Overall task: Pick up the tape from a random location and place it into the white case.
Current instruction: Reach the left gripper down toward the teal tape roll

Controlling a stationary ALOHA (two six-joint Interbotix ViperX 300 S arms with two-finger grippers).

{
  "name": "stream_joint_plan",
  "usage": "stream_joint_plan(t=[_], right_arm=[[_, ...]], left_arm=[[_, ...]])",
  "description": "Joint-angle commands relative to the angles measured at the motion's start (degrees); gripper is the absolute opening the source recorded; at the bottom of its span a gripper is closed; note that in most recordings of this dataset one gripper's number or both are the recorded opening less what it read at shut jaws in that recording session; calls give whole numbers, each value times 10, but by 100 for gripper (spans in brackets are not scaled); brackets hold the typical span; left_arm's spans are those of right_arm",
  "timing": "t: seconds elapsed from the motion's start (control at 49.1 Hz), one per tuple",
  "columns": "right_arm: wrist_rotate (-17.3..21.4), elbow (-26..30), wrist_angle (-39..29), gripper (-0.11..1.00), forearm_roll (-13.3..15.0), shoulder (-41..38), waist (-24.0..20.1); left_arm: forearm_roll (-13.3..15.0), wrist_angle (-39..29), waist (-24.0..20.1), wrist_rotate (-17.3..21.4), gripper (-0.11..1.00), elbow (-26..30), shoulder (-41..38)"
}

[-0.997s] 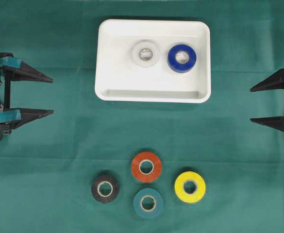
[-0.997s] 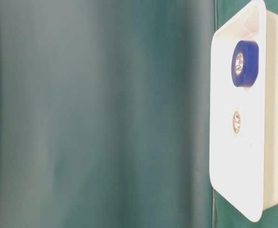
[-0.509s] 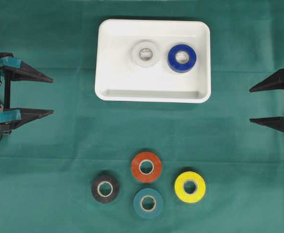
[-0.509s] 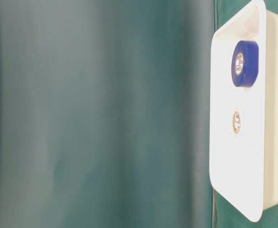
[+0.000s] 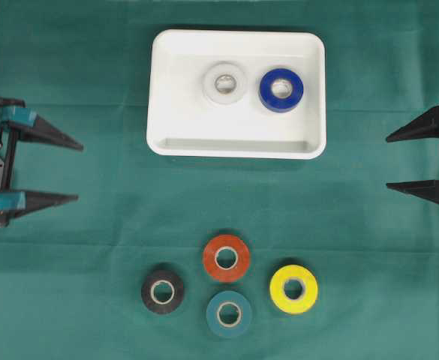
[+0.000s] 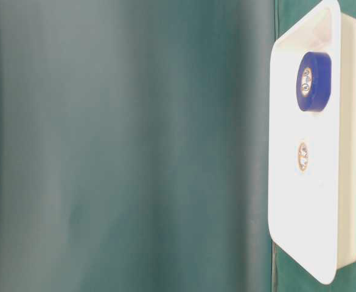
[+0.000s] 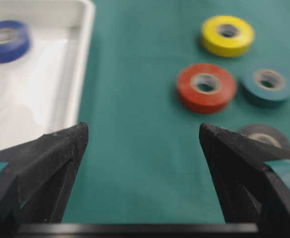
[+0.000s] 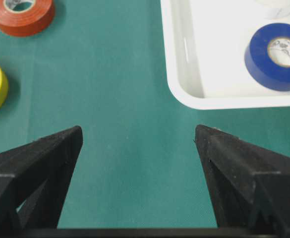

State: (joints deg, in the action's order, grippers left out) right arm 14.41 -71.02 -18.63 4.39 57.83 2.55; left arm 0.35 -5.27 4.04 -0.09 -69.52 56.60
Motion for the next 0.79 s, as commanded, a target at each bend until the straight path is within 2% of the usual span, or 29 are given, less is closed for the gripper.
stream_joint_plan(t=[0.0, 0.102, 0.224, 0.651, 0.773], right_arm=[[0, 11, 2, 86, -2, -3, -2], [0, 12, -1, 86, -1, -3, -2], [0, 14, -1, 86, -1, -3, -2], [0, 17, -8, 86, -1, -3, -2], [0, 17, -7, 86, -2, -3, -2]], left_arm=[[-1, 6, 38, 1, 97, 7, -5], [-1, 11, 77, 1, 97, 7, -5], [-1, 18, 105, 1, 97, 7, -6], [-2, 19, 113, 1, 94, 7, -10], [-2, 38, 113, 1, 94, 7, -25]])
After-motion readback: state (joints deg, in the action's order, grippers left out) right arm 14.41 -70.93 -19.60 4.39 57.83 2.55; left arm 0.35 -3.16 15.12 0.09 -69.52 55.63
